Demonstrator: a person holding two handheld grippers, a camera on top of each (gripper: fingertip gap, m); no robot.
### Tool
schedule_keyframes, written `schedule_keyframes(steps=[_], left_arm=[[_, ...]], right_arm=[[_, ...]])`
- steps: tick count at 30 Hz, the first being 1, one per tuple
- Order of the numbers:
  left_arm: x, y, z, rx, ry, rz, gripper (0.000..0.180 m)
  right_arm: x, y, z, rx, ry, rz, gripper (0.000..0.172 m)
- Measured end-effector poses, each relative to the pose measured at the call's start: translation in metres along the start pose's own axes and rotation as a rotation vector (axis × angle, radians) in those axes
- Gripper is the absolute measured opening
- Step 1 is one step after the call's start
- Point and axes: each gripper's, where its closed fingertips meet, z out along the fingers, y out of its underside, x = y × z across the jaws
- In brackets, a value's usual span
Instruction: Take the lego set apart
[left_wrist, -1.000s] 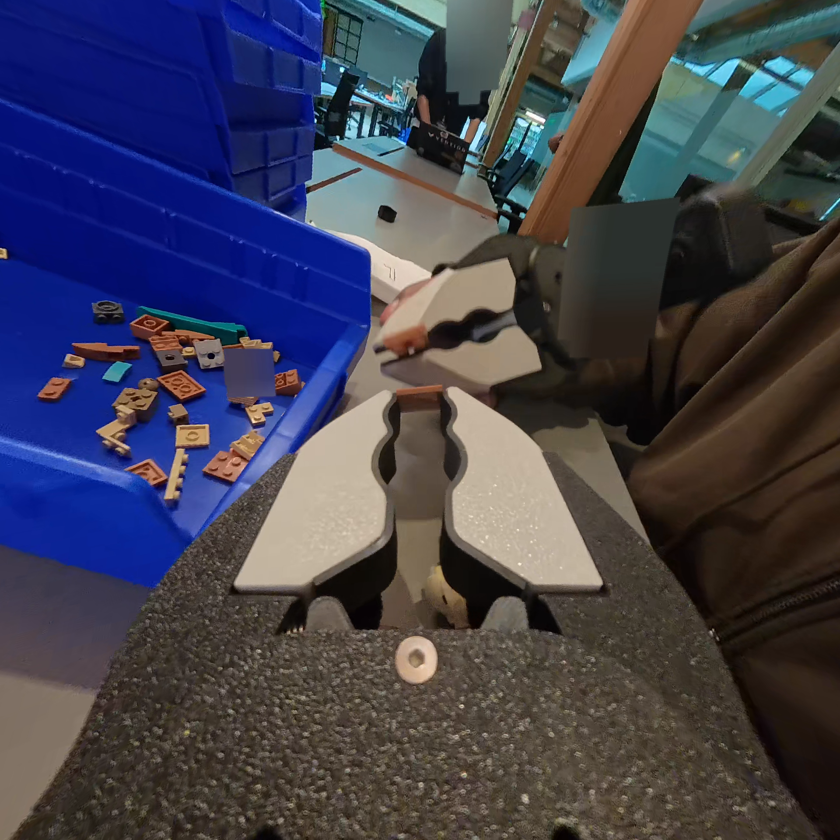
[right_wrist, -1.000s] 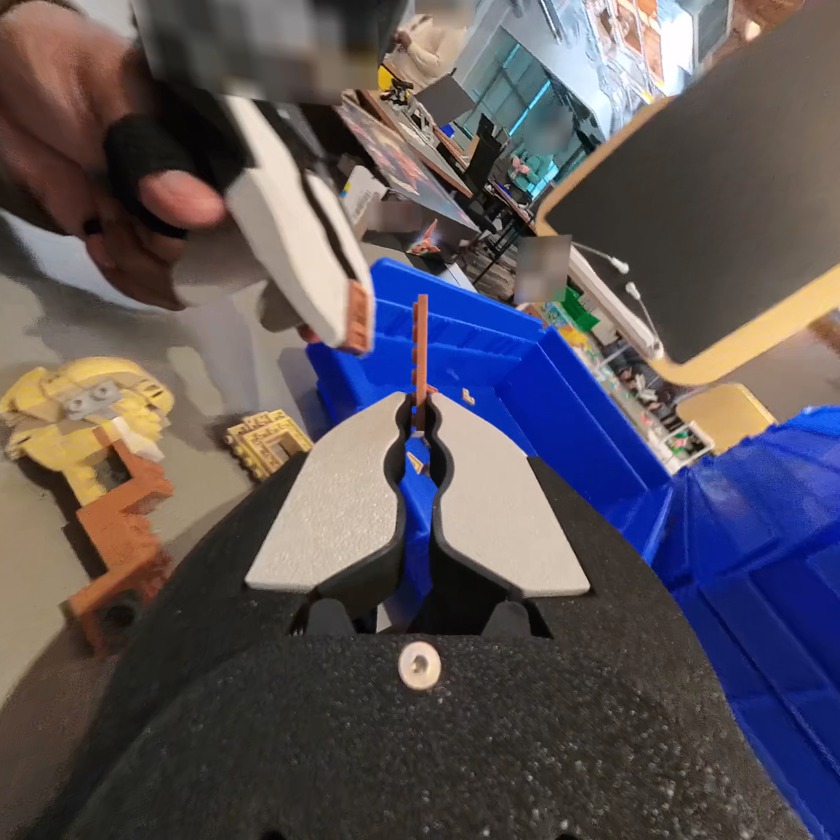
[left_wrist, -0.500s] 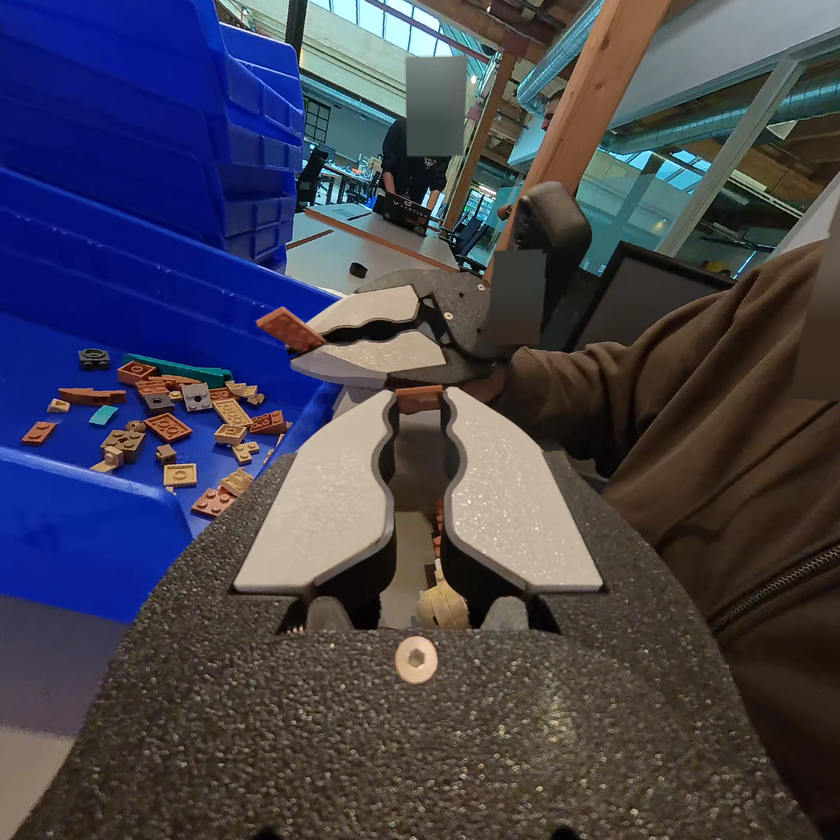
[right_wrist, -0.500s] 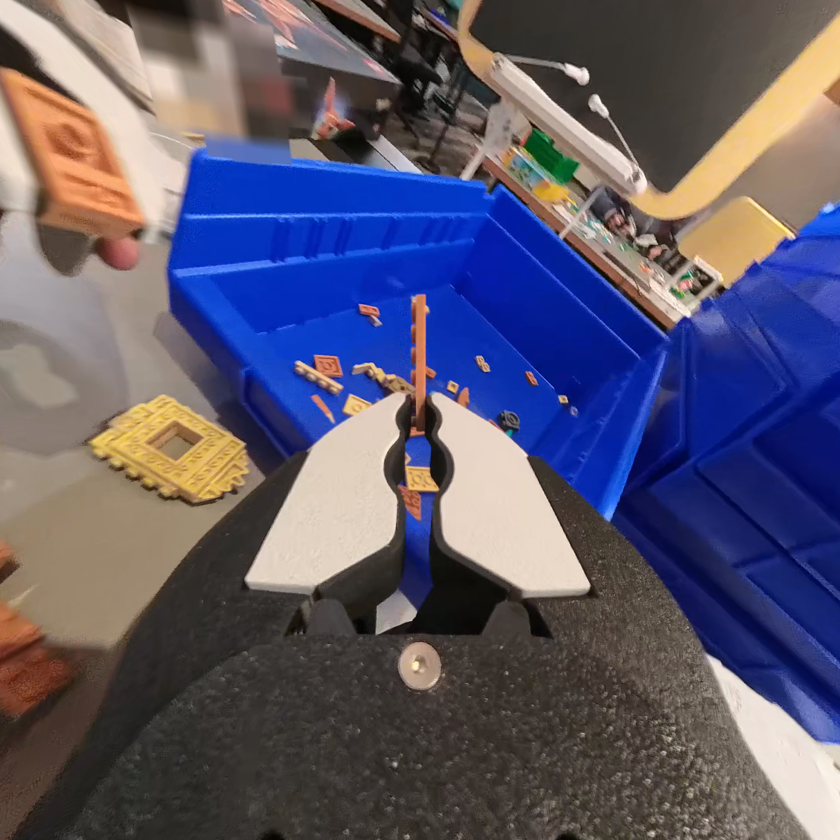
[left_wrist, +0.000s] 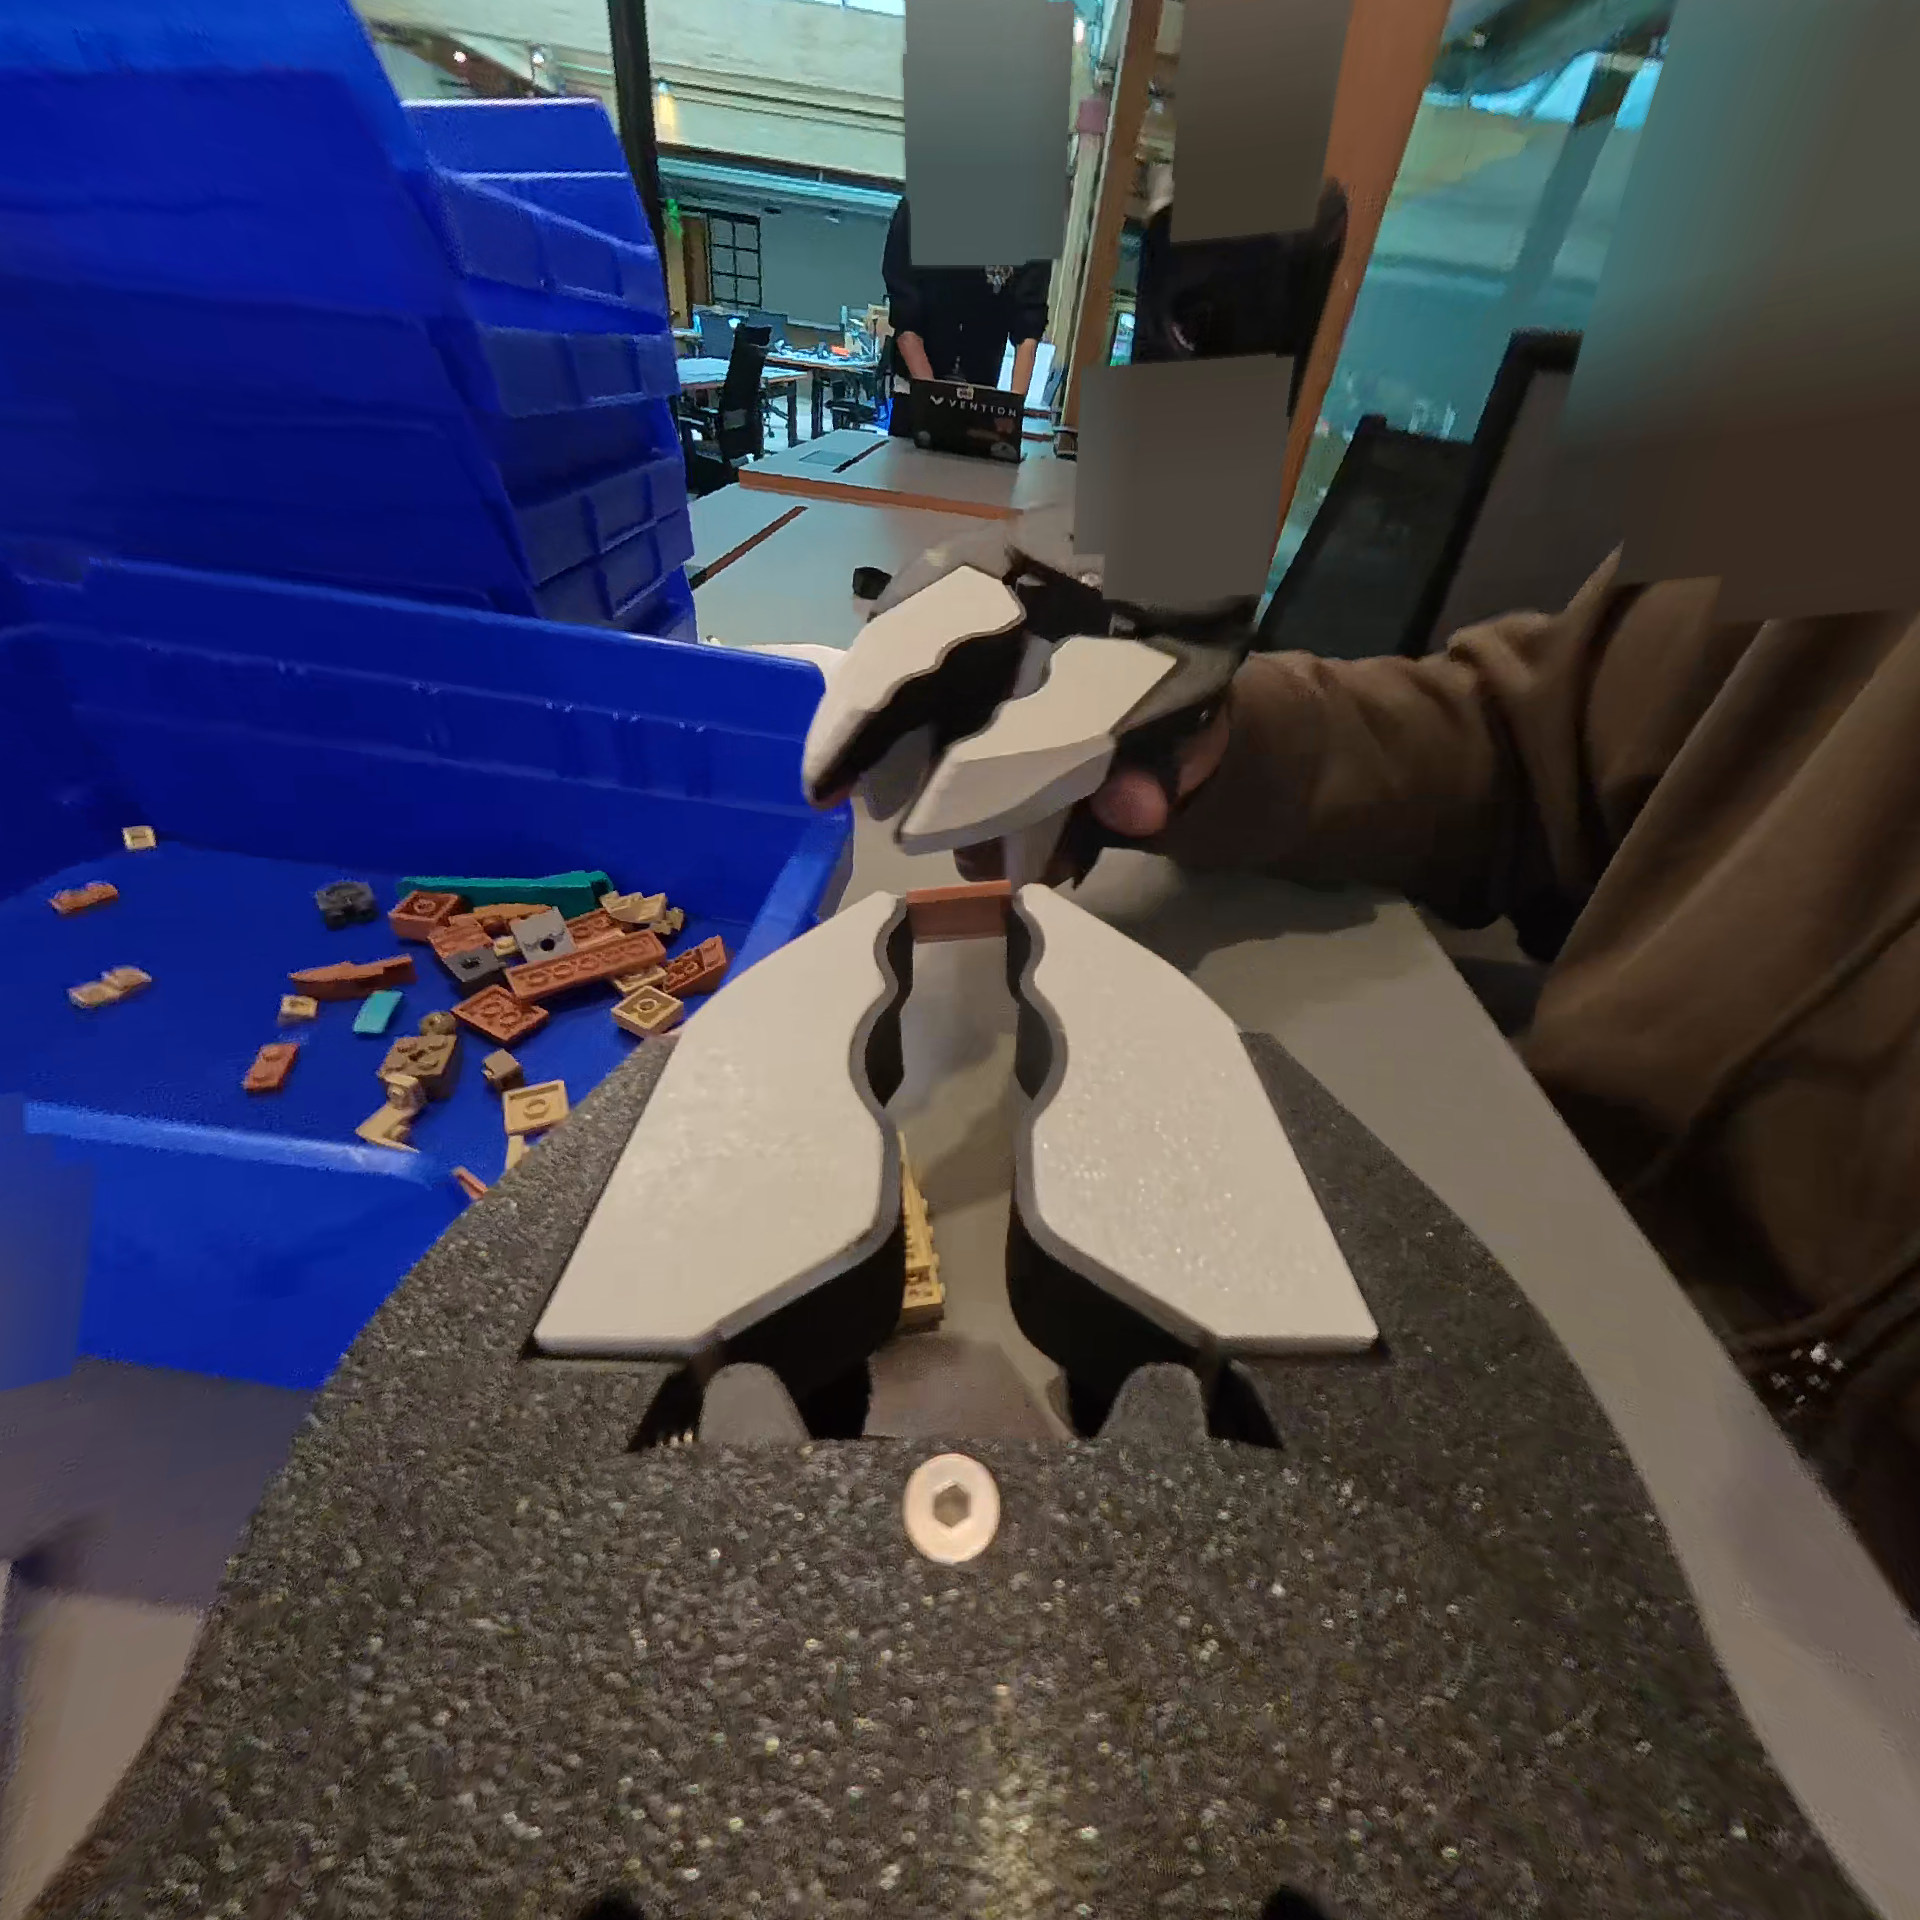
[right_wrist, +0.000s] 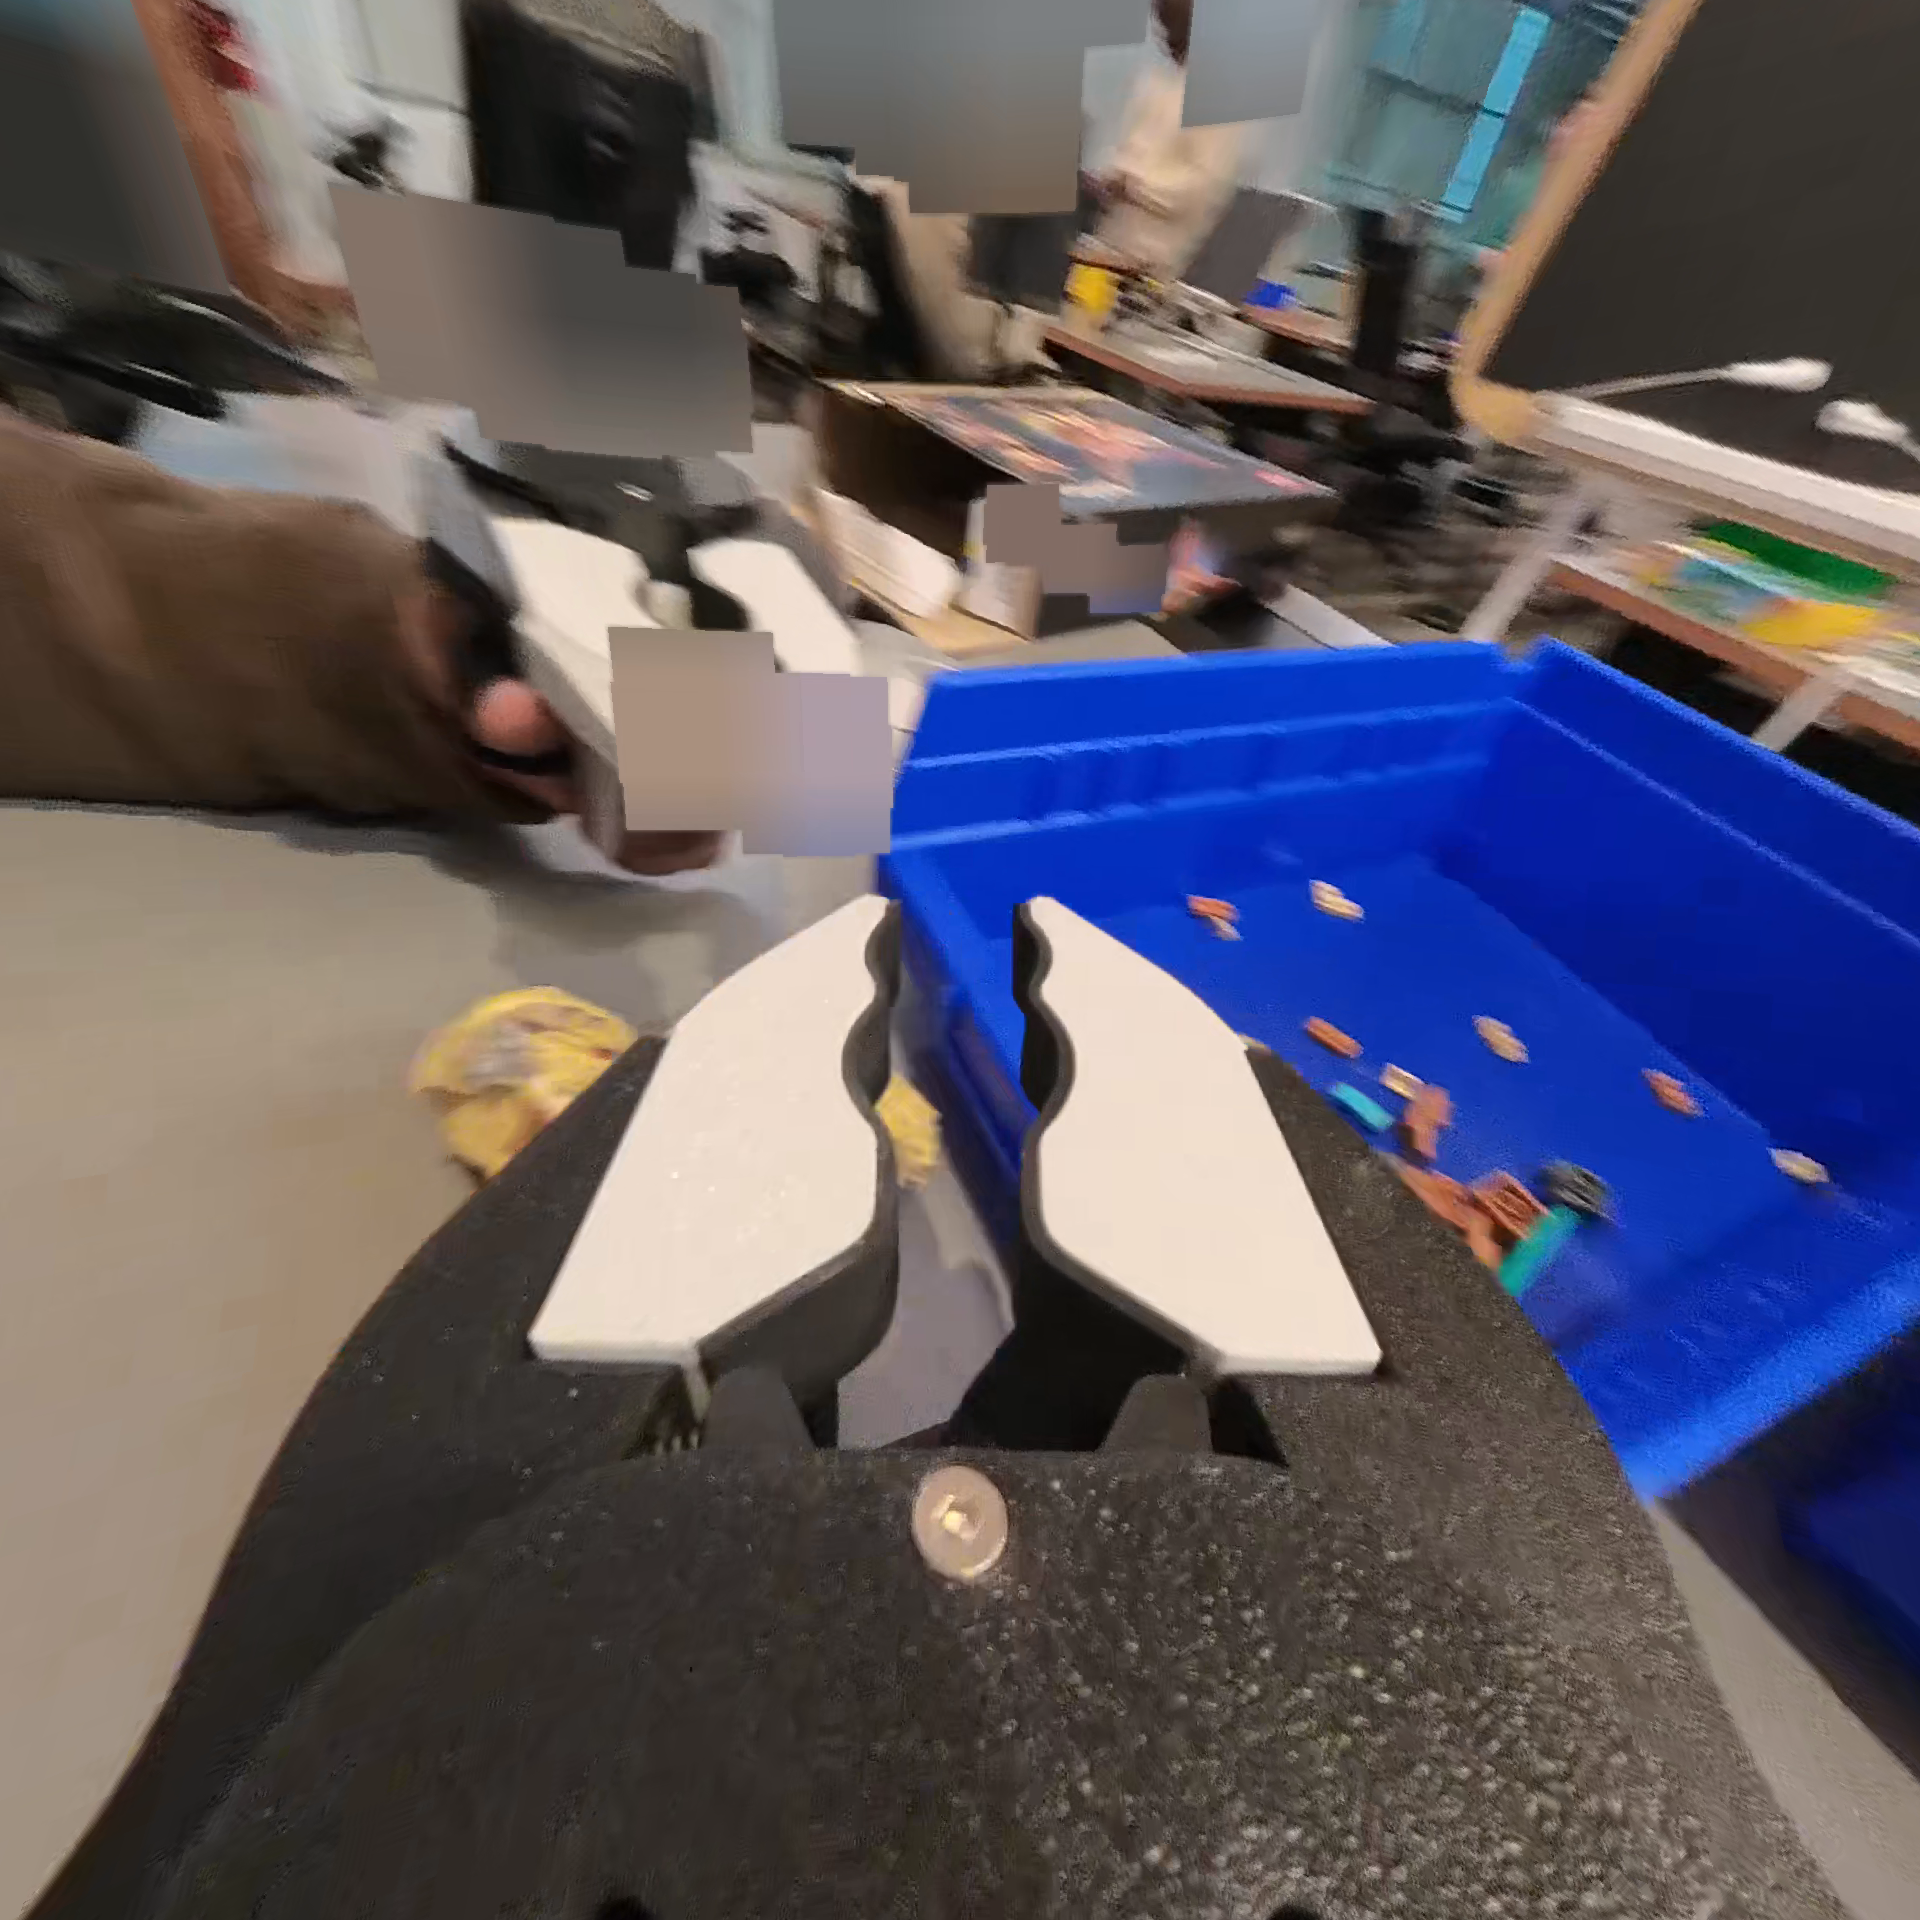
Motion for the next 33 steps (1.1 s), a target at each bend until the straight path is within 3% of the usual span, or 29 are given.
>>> schedule_keyframes(steps=[6,19,26,33], left_arm=[[0.015,0.002,0.002,-0.009,0.049,0.163,0.017],[0.033,0.012,0.006,-0.053,0.126,0.268,0.017],[0.036,0.002,0.005,0.001,0.234,-0.077,0.017],[0.027,-0.002,0.010,0.056,0.272,-0.452,0.016]], right_arm=[[-0.043,-0.007,-0.002,0.034,-0.191,-0.108,0.020],[-0.065,-0.008,-0.005,0.065,-0.286,-0.148,0.012],[-0.064,-0.003,-0.005,0.068,-0.228,-0.320,0.013],[-0.056,-0.014,-0.005,0.136,-0.002,-0.640,0.020]])
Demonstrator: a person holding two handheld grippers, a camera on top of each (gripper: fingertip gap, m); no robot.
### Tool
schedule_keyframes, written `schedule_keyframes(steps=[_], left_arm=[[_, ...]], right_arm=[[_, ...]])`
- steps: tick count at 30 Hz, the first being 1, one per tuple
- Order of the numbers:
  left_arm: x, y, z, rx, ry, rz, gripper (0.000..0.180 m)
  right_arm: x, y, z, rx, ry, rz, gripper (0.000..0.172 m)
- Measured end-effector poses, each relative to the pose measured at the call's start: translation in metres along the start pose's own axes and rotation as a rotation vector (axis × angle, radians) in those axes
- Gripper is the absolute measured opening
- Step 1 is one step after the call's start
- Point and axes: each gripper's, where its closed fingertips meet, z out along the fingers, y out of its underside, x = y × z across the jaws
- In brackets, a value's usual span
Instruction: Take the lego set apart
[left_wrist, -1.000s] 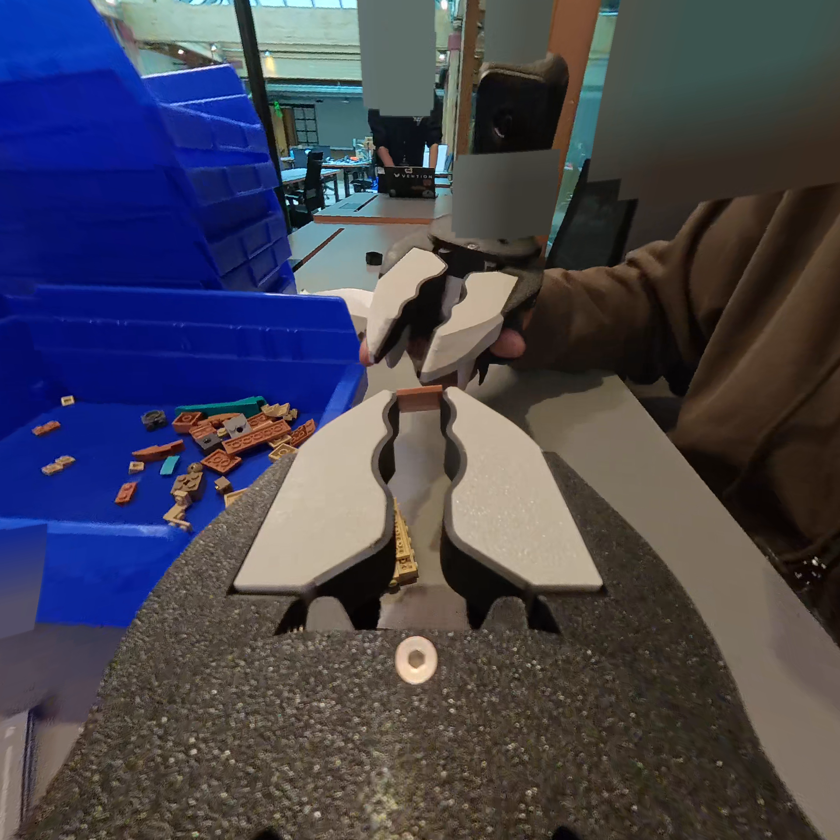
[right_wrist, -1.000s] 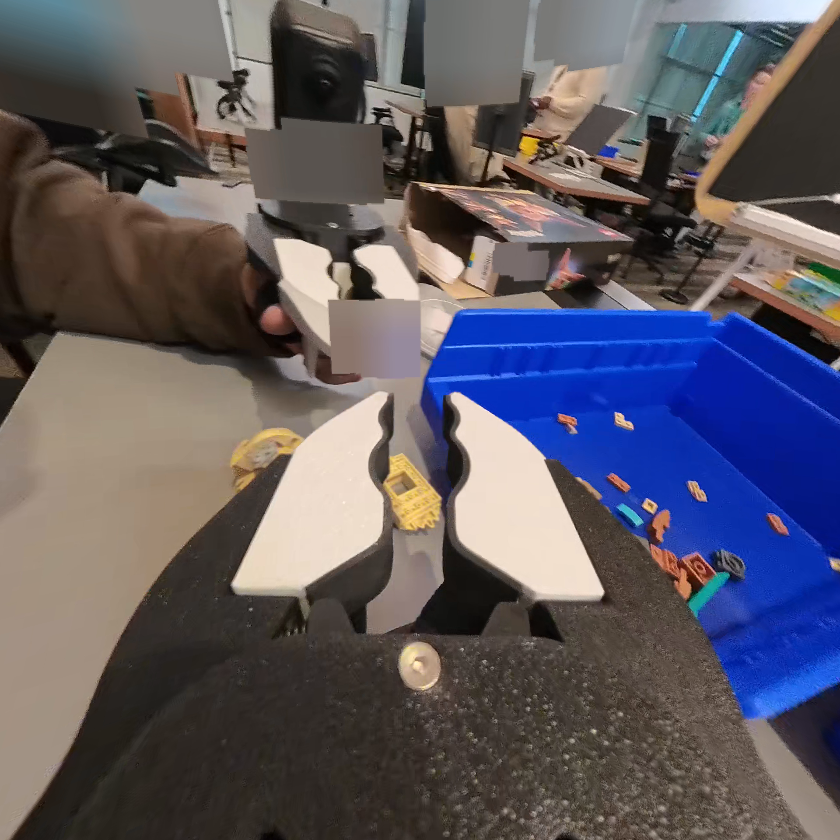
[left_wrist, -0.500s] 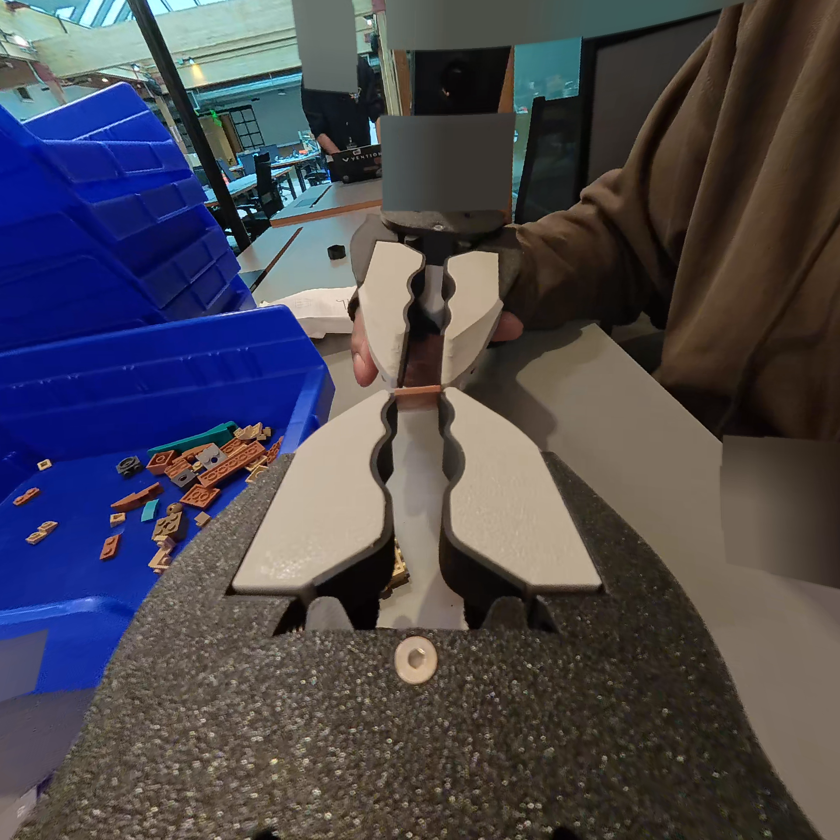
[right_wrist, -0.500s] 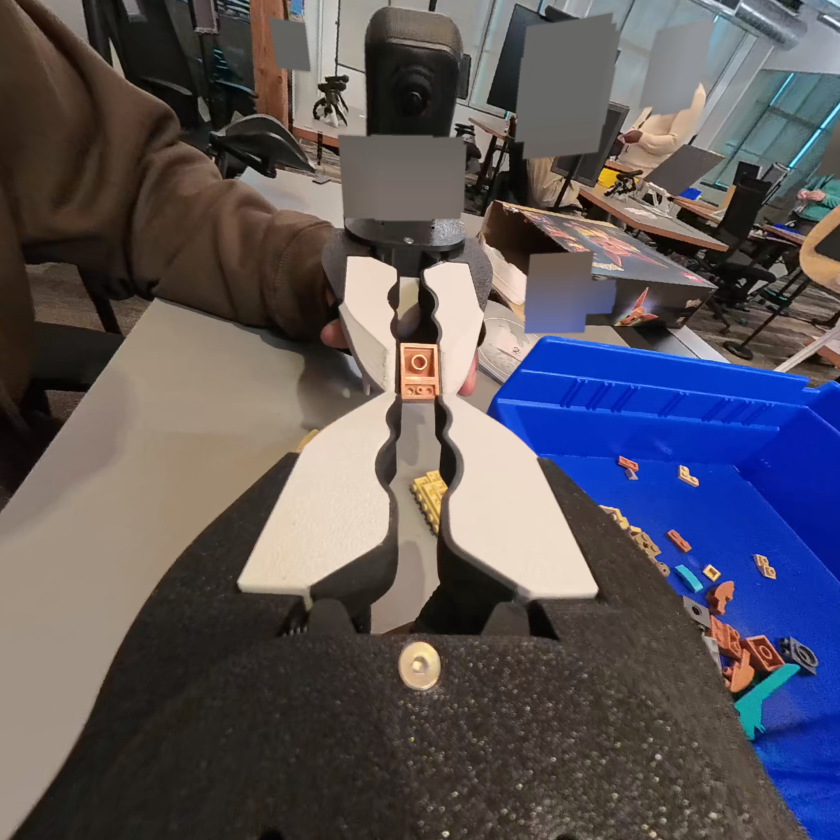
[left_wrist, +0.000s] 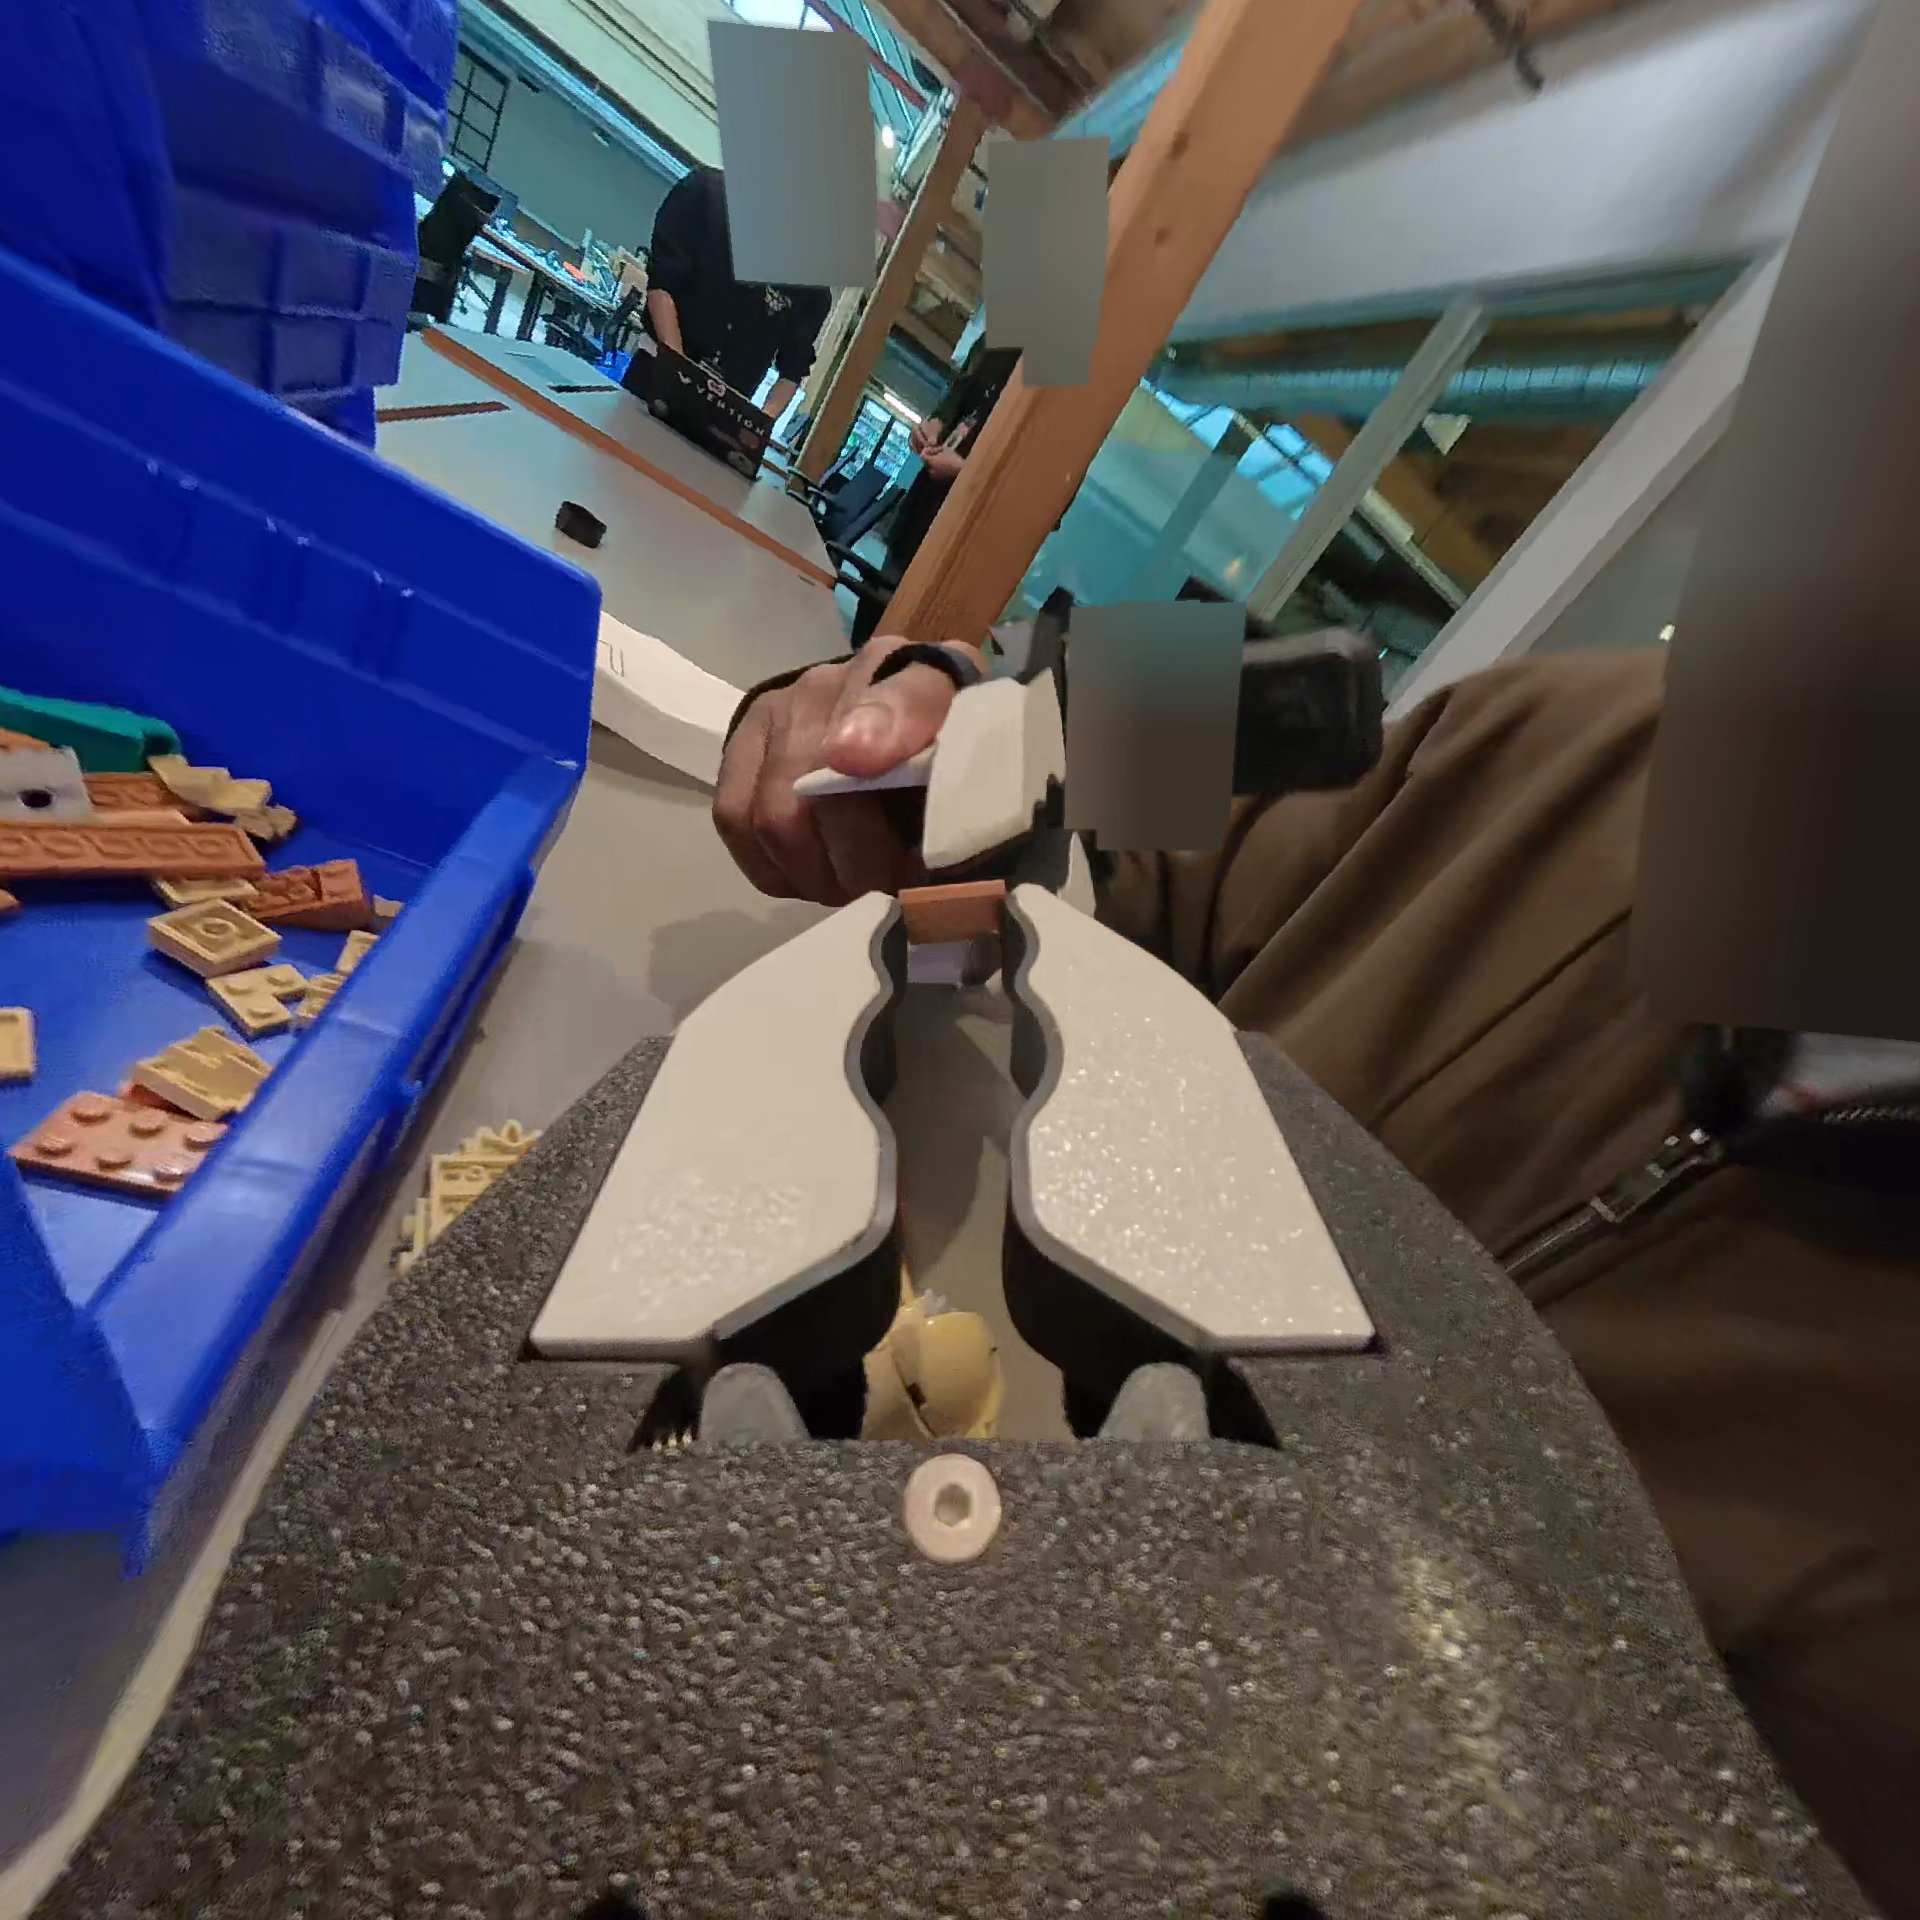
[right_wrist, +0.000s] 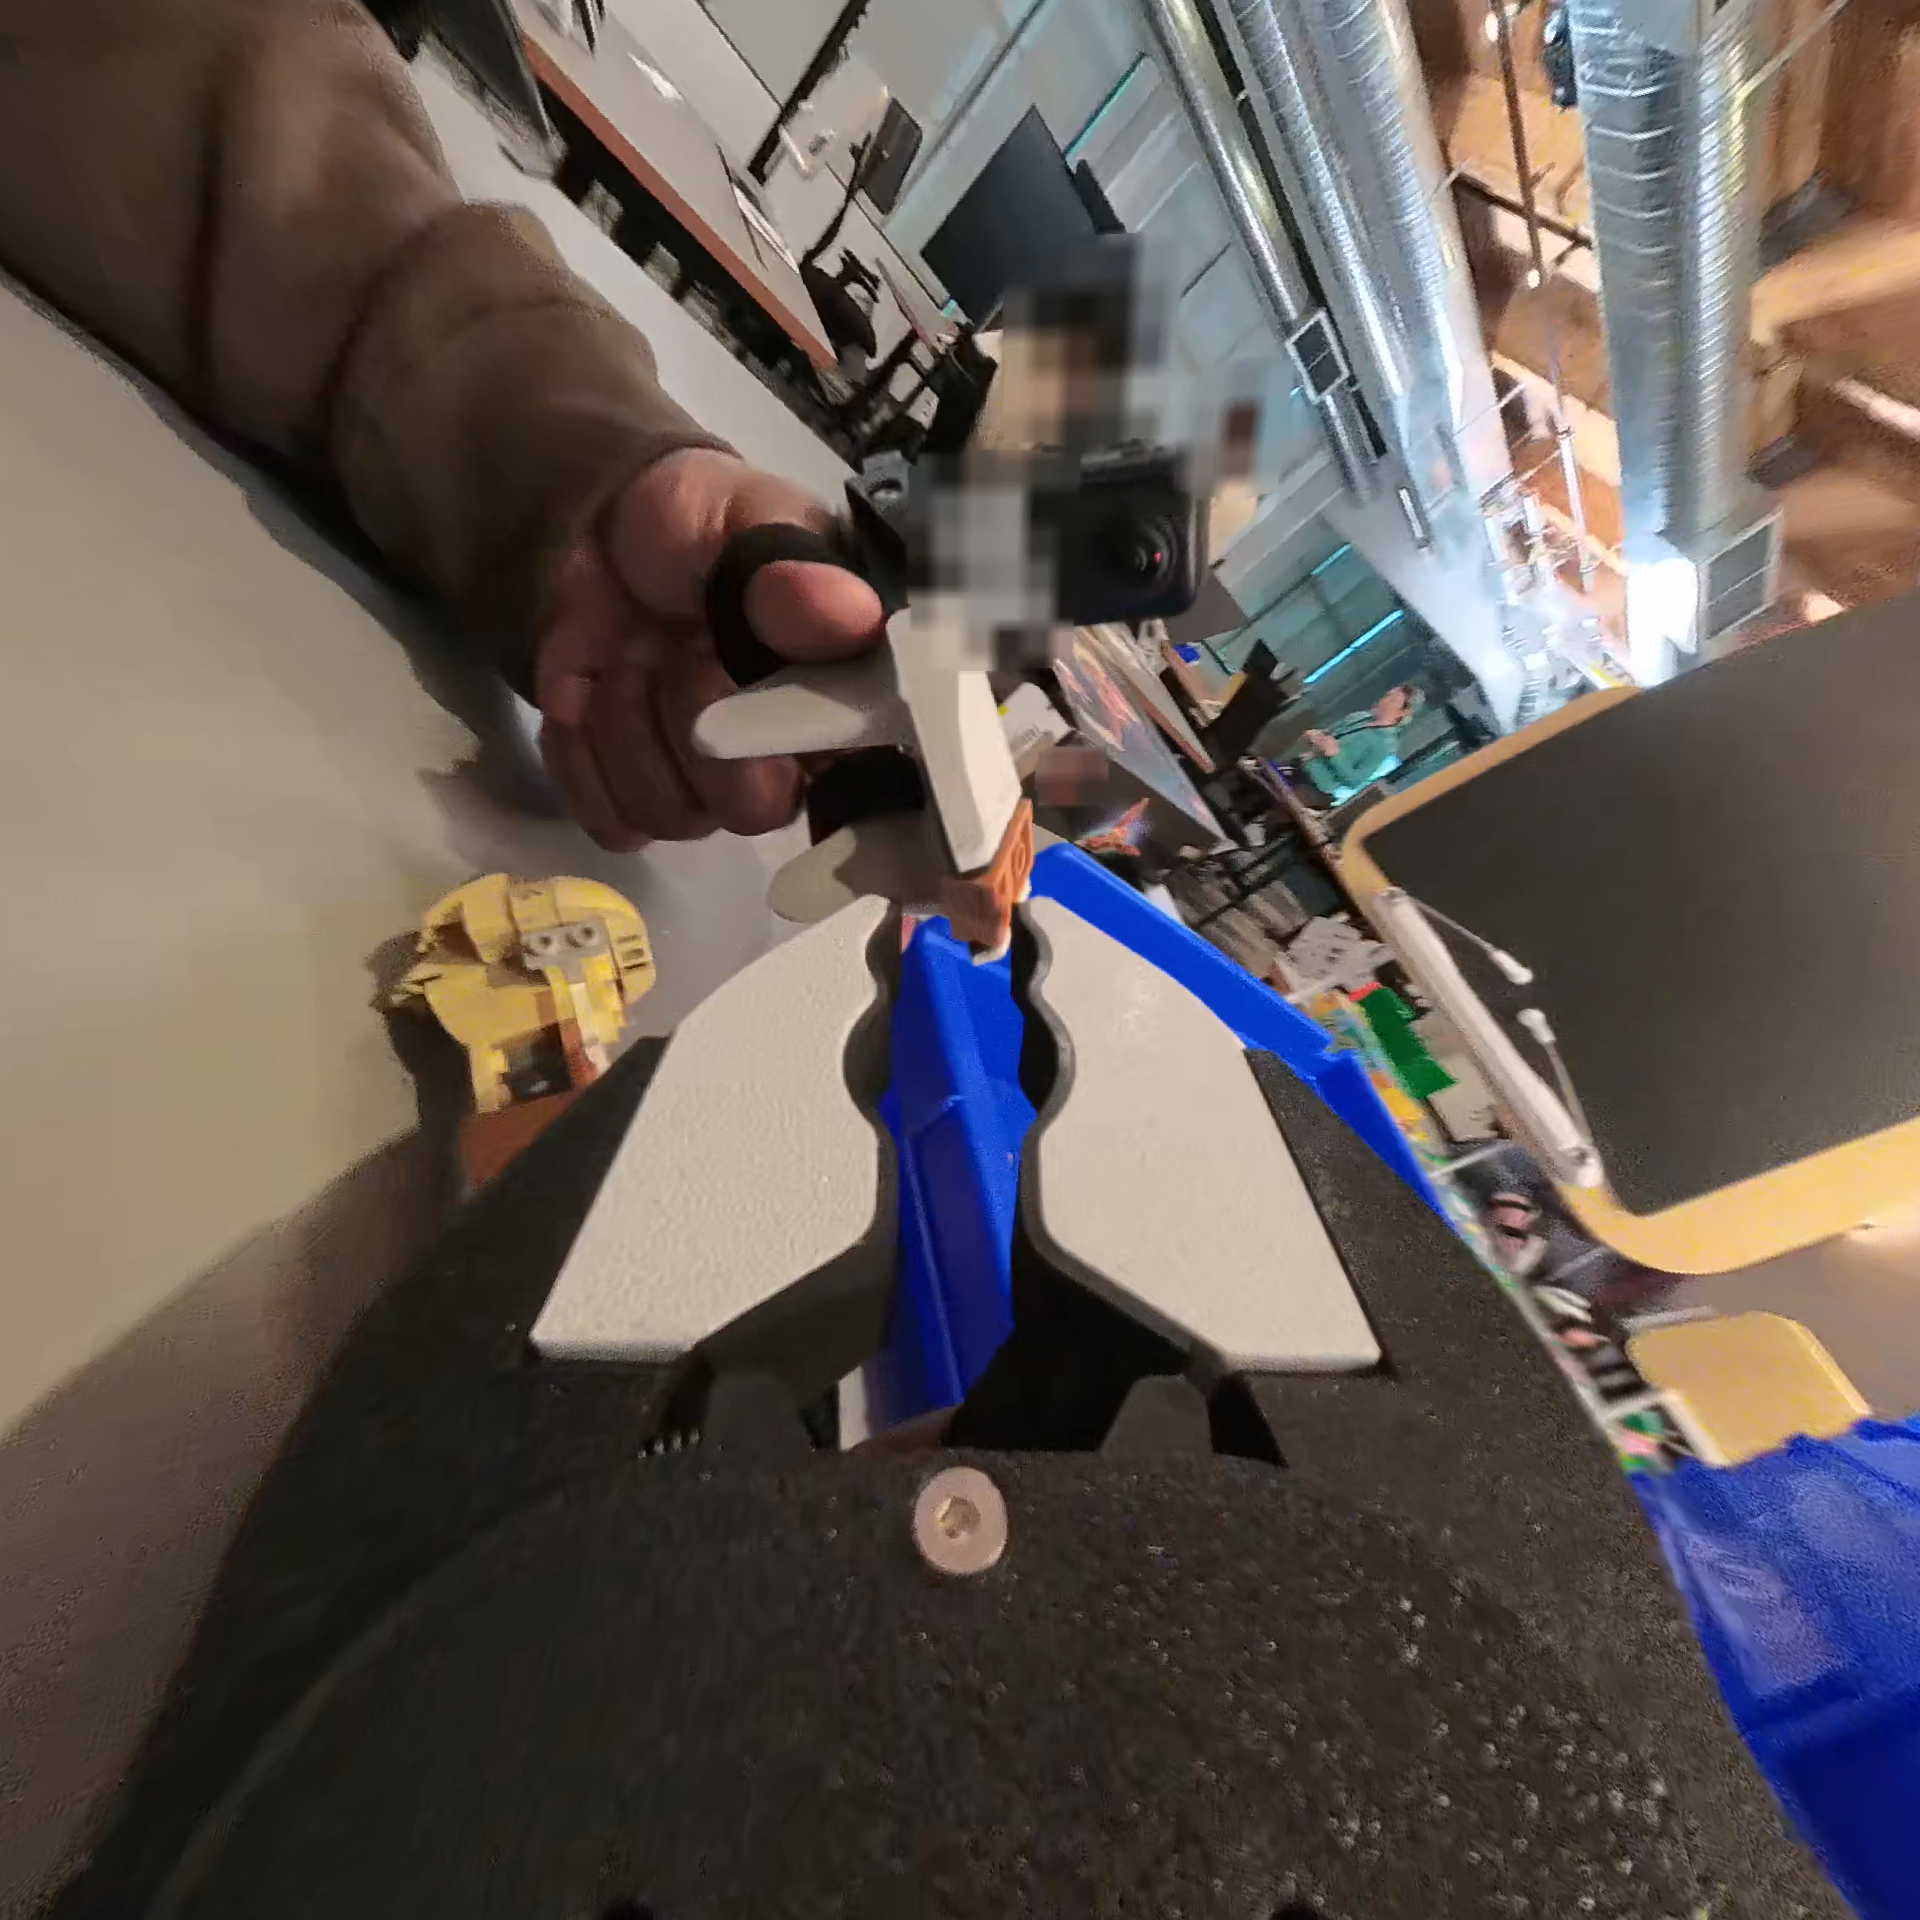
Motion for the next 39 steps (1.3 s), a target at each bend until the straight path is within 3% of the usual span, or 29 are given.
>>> schedule_keyframes(steps=[7,22,25,31,39], left_arm=[[-0.004,0.002,0.004,0.021,0.010,-0.105,0.017],[-0.004,-0.006,-0.003,0.039,-0.013,-0.051,0.016],[-0.005,-0.004,-0.003,-0.008,-0.067,0.087,0.016],[-0.011,0.011,-0.010,-0.252,-0.255,0.616,0.016],[-0.002,0.029,-0.002,-0.399,-0.258,0.912,0.016]], right_arm=[[0.005,0.010,0.007,-0.073,0.097,-0.063,0.011],[0.009,0.010,0.005,-0.065,0.122,-0.058,0.010],[0.002,0.010,0.004,-0.048,0.028,0.044,0.020],[-0.005,0.015,-0.001,-0.050,-0.136,0.289,0.028],[-0.025,0.019,0.001,-0.104,-0.241,0.279,0.027]])
